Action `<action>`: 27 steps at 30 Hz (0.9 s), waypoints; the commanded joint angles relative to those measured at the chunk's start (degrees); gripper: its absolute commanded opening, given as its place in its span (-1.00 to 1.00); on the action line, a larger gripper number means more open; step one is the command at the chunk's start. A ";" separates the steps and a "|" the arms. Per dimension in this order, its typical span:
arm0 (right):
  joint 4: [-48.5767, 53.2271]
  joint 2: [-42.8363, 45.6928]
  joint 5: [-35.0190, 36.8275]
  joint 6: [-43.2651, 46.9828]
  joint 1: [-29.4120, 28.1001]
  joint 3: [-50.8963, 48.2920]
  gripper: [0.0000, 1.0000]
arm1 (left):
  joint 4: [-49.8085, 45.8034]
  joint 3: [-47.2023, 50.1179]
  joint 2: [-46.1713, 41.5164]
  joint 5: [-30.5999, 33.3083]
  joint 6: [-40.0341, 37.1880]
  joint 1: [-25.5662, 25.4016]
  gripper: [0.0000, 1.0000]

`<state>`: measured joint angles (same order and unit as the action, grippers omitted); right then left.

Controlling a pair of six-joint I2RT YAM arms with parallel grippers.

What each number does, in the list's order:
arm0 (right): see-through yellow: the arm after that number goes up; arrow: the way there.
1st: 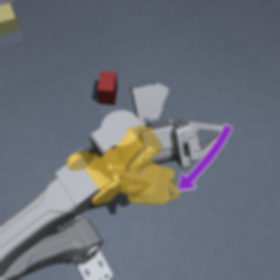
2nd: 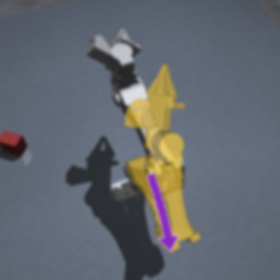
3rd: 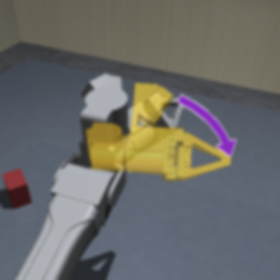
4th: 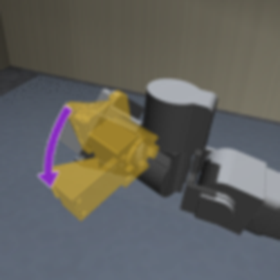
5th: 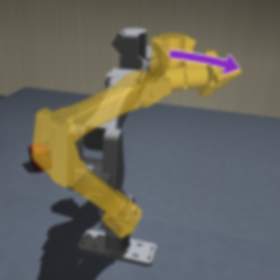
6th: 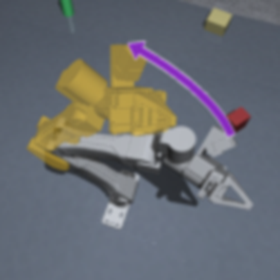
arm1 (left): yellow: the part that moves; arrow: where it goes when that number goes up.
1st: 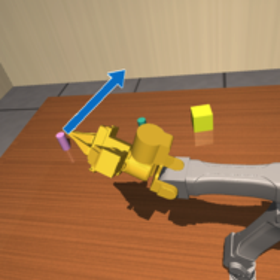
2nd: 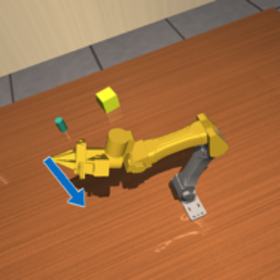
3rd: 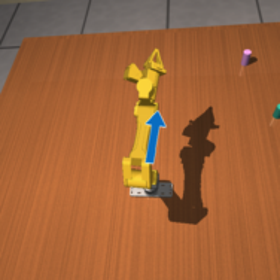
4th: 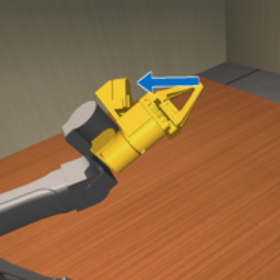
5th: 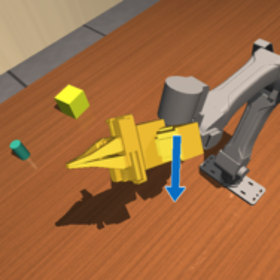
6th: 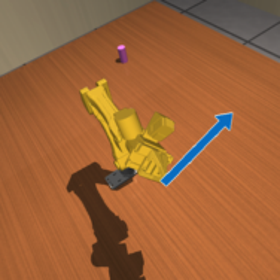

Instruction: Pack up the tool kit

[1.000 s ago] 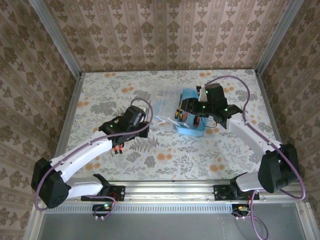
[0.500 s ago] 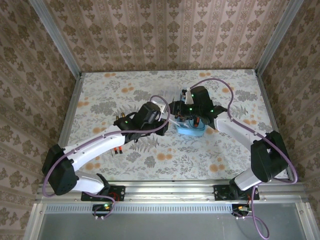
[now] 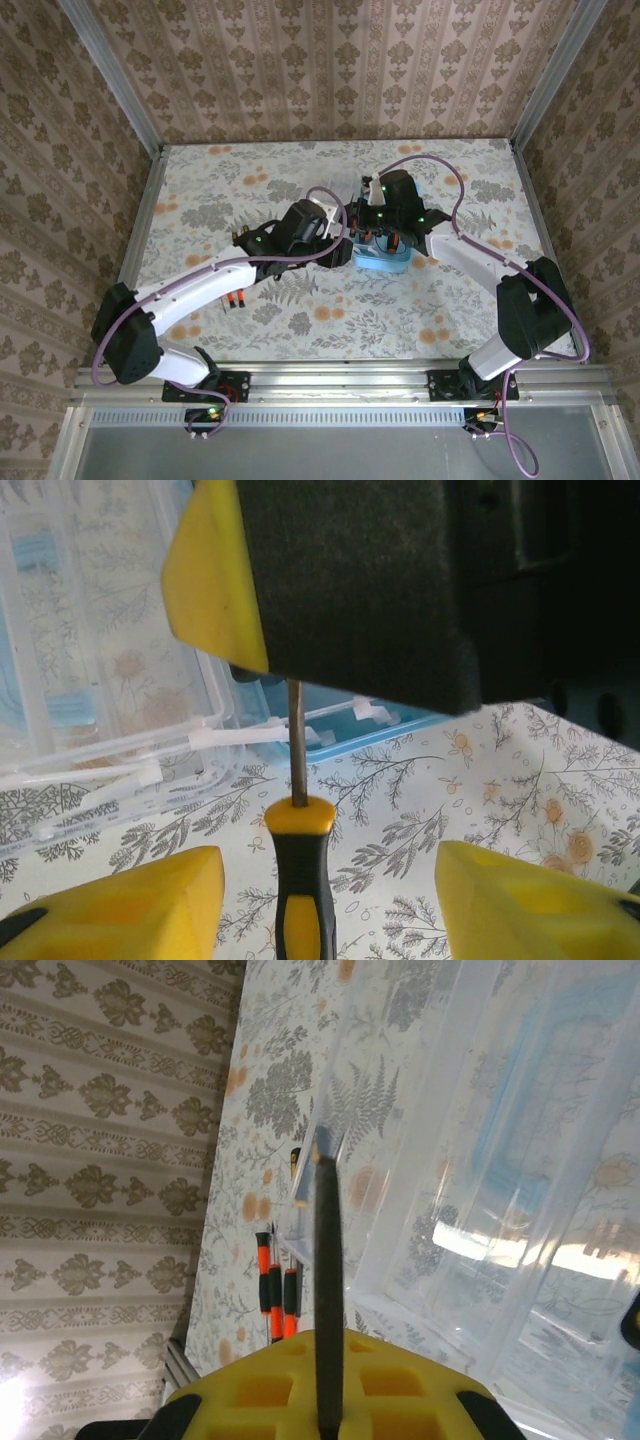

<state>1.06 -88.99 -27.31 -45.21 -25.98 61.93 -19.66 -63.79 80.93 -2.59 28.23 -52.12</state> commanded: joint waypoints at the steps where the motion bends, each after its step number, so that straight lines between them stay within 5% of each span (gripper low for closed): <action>1: 2.37 1.02 1.39 1.74 3.99 3.28 -1.00 | -1.43 -1.80 -3.08 1.03 -1.35 0.69 0.22; 10: 10.90 -5.09 2.00 8.02 13.72 11.66 -1.00 | -5.30 7.86 -17.60 2.59 -0.09 6.94 0.28; 27: 2.19 -20.81 -3.66 -1.04 12.23 17.34 -1.00 | -5.40 15.99 -24.51 0.84 4.46 12.22 0.28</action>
<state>5.87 -109.03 -28.93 -44.86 -13.08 76.88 -25.30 -47.29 56.51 -0.95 31.75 -40.38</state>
